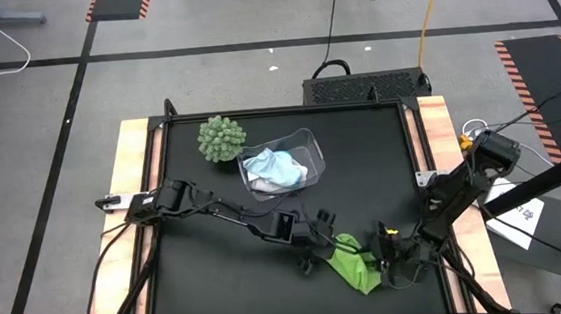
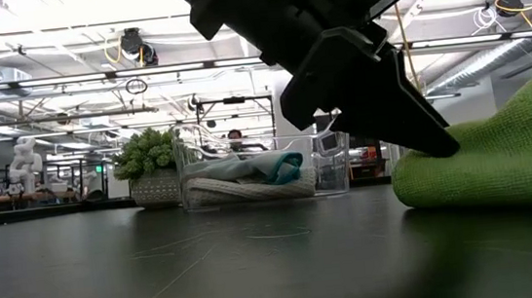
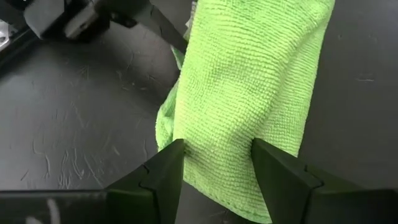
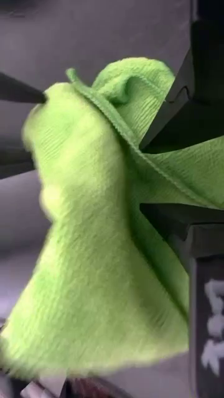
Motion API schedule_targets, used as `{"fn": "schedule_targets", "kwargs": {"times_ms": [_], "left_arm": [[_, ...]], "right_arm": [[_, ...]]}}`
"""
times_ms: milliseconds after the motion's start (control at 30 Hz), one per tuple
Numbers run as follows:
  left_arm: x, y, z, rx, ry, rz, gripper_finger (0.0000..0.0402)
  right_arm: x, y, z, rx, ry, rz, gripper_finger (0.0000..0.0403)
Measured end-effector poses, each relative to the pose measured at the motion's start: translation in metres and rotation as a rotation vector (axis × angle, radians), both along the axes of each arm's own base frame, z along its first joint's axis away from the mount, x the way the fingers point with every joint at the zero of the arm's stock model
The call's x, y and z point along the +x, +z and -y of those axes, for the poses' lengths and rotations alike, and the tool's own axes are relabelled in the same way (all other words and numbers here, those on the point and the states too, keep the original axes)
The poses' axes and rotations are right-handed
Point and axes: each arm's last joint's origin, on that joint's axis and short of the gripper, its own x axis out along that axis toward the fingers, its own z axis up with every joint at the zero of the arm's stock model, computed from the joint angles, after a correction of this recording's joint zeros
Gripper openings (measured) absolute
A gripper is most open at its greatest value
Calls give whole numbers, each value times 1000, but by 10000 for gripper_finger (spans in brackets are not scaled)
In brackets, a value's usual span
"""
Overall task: Fold microfiber towels
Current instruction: Fold the green towel
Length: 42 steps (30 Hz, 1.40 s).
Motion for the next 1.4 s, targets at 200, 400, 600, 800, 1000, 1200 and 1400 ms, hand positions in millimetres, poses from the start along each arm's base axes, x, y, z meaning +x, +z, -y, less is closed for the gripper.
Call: {"fn": "schedule_targets", "kwargs": {"times_ms": [200, 400, 600, 800, 1000, 1200, 1400], "left_arm": [[0, 1, 0, -7, 4, 6, 188], [1, 0, 0, -6, 4, 7, 189], [1, 1, -1, -2, 2, 17, 189], [2, 1, -1, 1, -2, 29, 188], [4, 2, -7, 21, 27, 44, 188], [6, 2, -17, -9, 76, 35, 188], [8, 2, -27, -32, 118, 29, 188]], "right_arm": [[-2, 17, 2, -24, 32, 52, 130], [-4, 47, 7, -101, 50, 200, 130], [4, 65, 13, -179, 55, 257, 130], [17, 63, 12, -151, 84, 226, 130], [25, 29, 3, -11, 92, 75, 130], [22, 14, -23, 19, 123, 92, 130], [24, 8, -53, -86, 152, 125, 130]]}}
